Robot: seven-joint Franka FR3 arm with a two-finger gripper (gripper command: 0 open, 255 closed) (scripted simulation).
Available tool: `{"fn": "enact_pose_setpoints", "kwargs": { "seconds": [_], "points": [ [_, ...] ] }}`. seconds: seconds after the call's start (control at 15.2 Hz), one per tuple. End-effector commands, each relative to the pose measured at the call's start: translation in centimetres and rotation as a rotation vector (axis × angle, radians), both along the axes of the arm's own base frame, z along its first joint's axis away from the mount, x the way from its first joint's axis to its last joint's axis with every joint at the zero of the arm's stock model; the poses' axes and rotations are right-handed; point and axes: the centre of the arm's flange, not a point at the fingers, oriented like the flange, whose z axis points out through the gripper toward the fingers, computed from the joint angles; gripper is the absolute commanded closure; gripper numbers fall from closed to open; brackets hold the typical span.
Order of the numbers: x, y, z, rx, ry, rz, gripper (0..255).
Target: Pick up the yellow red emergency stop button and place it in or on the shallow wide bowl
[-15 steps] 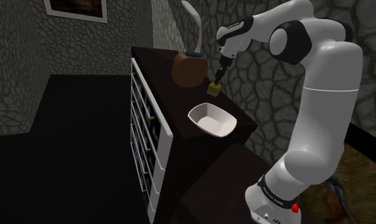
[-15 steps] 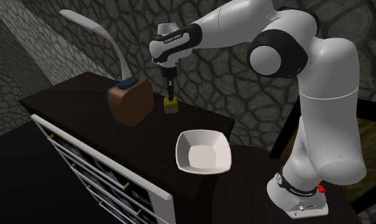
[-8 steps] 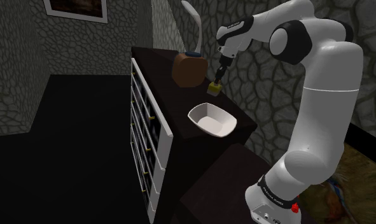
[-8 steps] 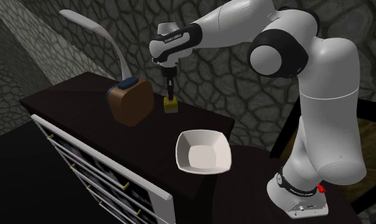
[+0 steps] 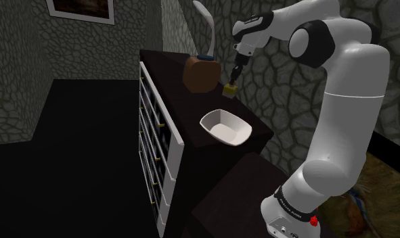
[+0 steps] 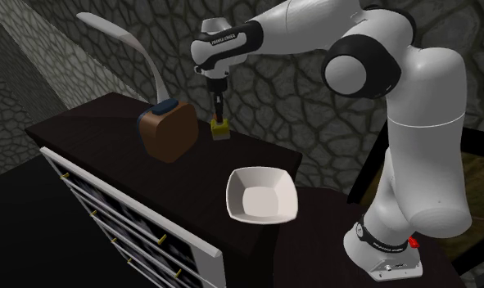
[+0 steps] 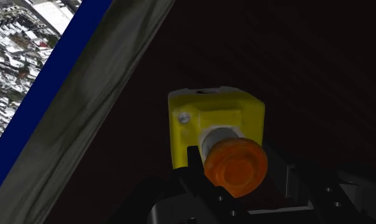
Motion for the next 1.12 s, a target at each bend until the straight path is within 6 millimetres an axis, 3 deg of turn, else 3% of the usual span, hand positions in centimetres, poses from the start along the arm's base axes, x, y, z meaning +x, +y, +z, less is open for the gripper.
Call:
{"fn": "enact_pose_setpoints", "kwargs": {
  "seconds": [0.0, 1.06],
  "points": [
    [-0.1, 0.0, 1.0, 0.000, 0.000, 0.000, 255],
    [-0.1, 0.0, 9.0, 0.000, 0.000, 0.000, 255]
  ]
}}
